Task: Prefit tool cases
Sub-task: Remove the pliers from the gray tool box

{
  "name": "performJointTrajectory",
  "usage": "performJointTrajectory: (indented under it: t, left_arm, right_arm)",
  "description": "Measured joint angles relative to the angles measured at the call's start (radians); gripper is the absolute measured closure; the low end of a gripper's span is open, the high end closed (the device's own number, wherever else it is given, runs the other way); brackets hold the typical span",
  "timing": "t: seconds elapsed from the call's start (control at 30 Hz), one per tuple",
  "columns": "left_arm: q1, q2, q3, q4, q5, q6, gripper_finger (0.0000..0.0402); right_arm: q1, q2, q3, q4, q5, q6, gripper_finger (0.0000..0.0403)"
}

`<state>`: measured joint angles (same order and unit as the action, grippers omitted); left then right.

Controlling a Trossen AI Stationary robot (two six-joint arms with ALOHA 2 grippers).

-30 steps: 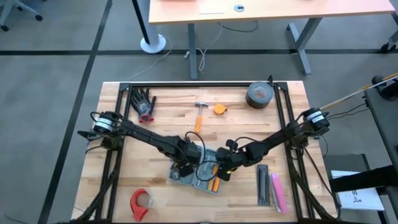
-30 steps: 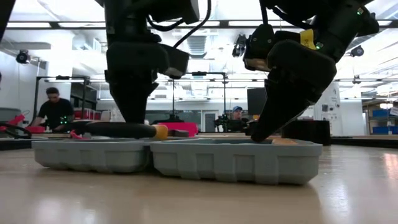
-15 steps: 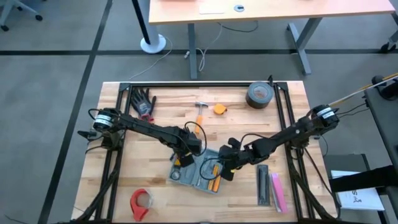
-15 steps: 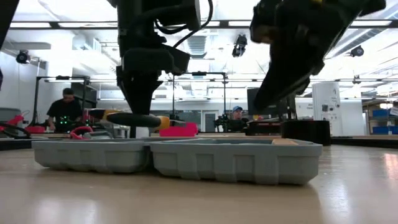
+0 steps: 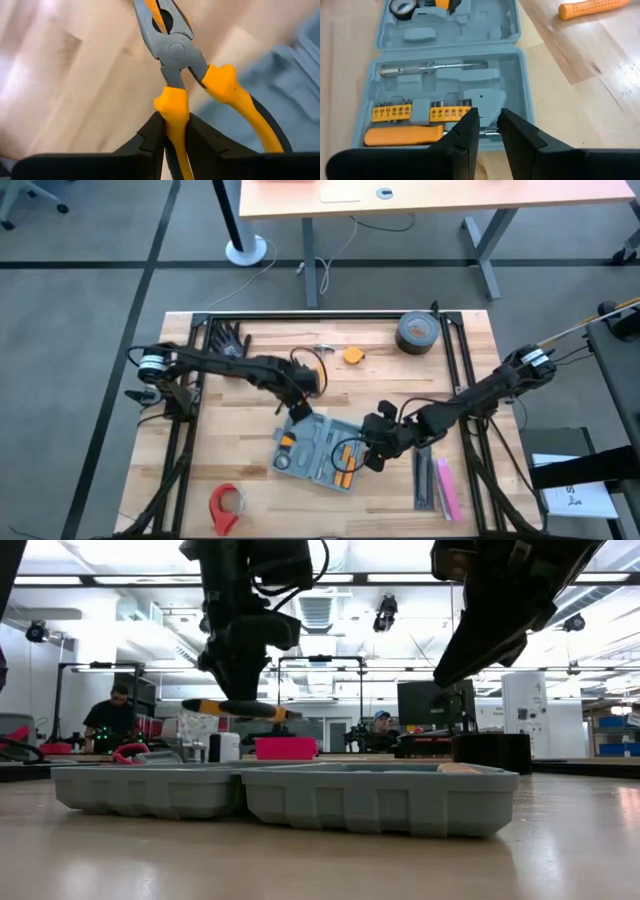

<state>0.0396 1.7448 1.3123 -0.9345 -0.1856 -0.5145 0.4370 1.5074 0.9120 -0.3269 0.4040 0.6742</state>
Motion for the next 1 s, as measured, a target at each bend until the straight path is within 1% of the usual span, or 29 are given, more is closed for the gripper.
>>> performJointTrajectory:
  t: [0.13, 0.3, 0.47, 0.57, 0.77, 1.0]
  left_arm:
    - [0.083, -0.018, -0.047, 0.035, 0.000, -0.001, 0.0340]
    - [0.184, -0.014, -0.103, 0.121, 0.001, -0.002, 0.0347]
    - [0.277, -0.008, -0.131, 0.181, 0.012, 0.009, 0.0333]
    - [0.326, -0.008, -0.144, 0.198, 0.019, 0.017, 0.0333]
    - [0.398, -0.008, -0.164, 0.212, 0.019, 0.018, 0.0343]
    - [0.438, -0.008, -0.164, 0.243, 0.013, 0.048, 0.0328]
  right_arm:
    - [0.005, 0.000, 0.000, 0.002, 0.026, 0.022, 0.0349]
    - [0.008, 0.000, 0.000, 0.011, 0.043, 0.024, 0.0352]
    - [0.008, 0.000, 0.000, 0.018, 0.045, 0.026, 0.0343]
    - [0.008, 0.000, 0.000, 0.019, 0.050, 0.033, 0.0336]
    - [0.010, 0.001, 0.000, 0.053, 0.071, 0.036, 0.0333]
    - [0.010, 0.001, 0.000, 0.082, 0.071, 0.053, 0.0349]
